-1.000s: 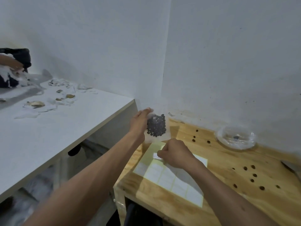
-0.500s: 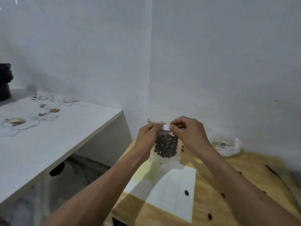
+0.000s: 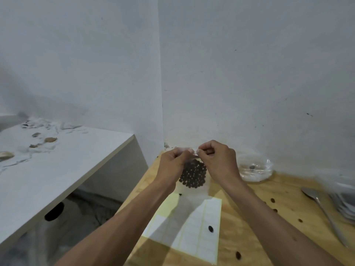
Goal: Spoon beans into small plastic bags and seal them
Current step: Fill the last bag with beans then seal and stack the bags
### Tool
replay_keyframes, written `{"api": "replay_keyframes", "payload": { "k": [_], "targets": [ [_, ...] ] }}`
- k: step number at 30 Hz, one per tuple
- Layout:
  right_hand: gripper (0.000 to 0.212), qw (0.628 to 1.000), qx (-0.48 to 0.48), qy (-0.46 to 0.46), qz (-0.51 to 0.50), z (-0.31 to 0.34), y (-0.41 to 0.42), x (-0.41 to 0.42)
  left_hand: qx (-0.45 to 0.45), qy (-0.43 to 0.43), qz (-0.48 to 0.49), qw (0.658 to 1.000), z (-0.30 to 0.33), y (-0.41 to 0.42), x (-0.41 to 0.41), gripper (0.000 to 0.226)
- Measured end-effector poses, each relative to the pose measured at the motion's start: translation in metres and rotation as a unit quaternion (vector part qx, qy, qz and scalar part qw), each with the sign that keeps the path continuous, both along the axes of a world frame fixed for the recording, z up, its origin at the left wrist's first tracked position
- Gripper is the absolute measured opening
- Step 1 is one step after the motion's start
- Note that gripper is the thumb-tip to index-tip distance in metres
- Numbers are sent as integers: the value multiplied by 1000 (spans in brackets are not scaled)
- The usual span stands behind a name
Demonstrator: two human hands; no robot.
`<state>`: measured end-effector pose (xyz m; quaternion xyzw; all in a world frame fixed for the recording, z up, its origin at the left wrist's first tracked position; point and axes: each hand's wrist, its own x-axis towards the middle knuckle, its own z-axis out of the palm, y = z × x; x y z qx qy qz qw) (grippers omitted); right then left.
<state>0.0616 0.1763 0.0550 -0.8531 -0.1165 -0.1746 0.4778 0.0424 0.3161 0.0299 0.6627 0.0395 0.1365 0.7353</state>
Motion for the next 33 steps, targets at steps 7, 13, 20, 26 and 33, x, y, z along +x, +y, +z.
{"api": "replay_keyframes", "payload": {
  "k": [7,13,20,26,33],
  "targets": [
    [69,980,153,129,-6,-4,-13,4,-26,9,-4,1000,8,-10,4,21],
    [20,960,237,137,59,-5,-25,7,-45,18,-2,999,9,-24,5,25],
    [8,953,266,140,38,-7,-35,9,-34,37,15,999,14,-45,4,19],
    [25,949,217,208,94,-9,-70,7,-53,73,25,996,20,-64,13,21],
    [37,947,229,221,-47,-19,-161,6,67,131,-74,986,15,-129,35,62]
  ]
}}
